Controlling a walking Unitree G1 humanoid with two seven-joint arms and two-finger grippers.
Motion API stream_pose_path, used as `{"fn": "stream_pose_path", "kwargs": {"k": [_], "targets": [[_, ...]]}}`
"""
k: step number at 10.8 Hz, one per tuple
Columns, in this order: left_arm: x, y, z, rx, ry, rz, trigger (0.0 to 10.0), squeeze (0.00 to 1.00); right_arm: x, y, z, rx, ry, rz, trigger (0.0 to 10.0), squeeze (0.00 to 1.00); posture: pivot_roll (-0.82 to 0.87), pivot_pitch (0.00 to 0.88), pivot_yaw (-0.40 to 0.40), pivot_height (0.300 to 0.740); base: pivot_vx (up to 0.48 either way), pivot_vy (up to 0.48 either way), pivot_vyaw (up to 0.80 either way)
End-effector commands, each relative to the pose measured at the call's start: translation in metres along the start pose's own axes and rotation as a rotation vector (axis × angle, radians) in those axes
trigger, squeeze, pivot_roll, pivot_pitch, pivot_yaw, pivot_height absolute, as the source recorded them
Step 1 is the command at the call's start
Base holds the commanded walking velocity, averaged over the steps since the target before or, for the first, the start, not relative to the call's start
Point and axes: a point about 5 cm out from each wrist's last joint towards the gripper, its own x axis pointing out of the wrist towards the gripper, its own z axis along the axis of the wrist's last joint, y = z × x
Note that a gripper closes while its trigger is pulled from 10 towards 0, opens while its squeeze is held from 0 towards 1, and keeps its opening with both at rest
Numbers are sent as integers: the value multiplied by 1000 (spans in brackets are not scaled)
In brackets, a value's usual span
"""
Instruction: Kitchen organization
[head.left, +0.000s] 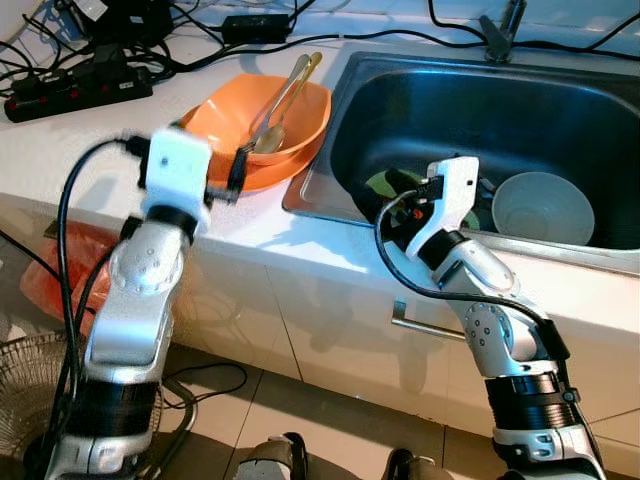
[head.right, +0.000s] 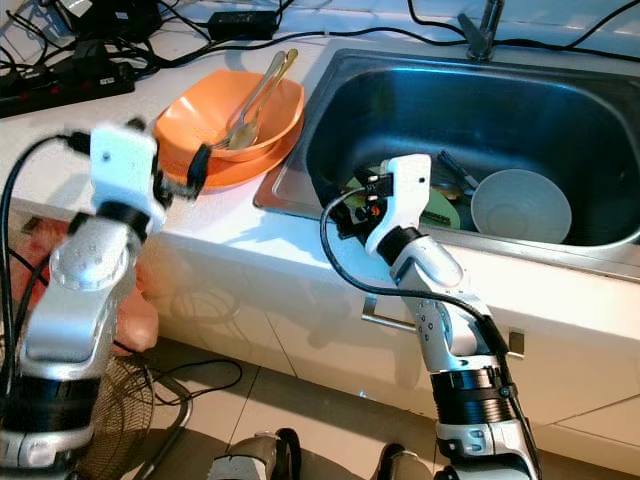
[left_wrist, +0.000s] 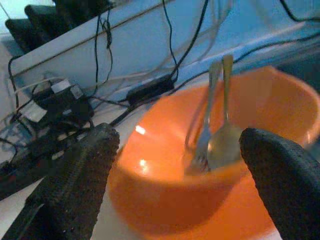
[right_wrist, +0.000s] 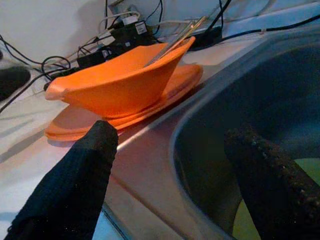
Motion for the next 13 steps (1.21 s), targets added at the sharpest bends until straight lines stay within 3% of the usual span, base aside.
{"fn": "stream_pose_path", "kwargs": {"k": [1, 2, 3, 5, 6, 8, 11, 13], "targets": [[4, 5, 13, -7, -31, 7, 10000, 0, 2, 4, 4, -7, -16, 16, 10000, 0, 122, 139, 112, 740, 0, 0, 0], [21, 12, 29, -34, -41, 7, 10000, 0, 1, 4, 4, -4, -15, 15, 10000, 0, 122, 142, 111, 740, 0, 0, 0], [30, 12, 28, -23, 1, -21, 10000, 0, 1, 4, 4, -2, -16, 17, 10000, 0, 121, 143, 111, 740, 0, 0, 0], [46, 13, 24, -123, 35, -11, 10000, 0, 0, 10, 8, 9, -40, 46, 10000, 0, 108, 145, 110, 740, 0, 0, 0], [57, 8, 16, -190, 89, -21, 10000, 0, -4, 10, 9, 3, -43, 47, 10000, 0, 96, 149, 107, 740, 0, 0, 0], [70, -2, 15, -245, 93, -44, 10000, 0, -7, 11, 10, 0, -42, 45, 10000, 0, 77, 151, 105, 740, 0, 0, 0], [85, -11, 29, -295, 49, -47, 10000, 0, -11, 10, 15, -6, -51, 40, 10000, 0, 56, 152, 106, 740, 0, 0, -267], [89, -1, 47, -270, -53, 14, 10000, 0, -10, 11, 18, -24, -64, 34, 10000, 0, 58, 148, 107, 740, 0, 0, 0]]}}
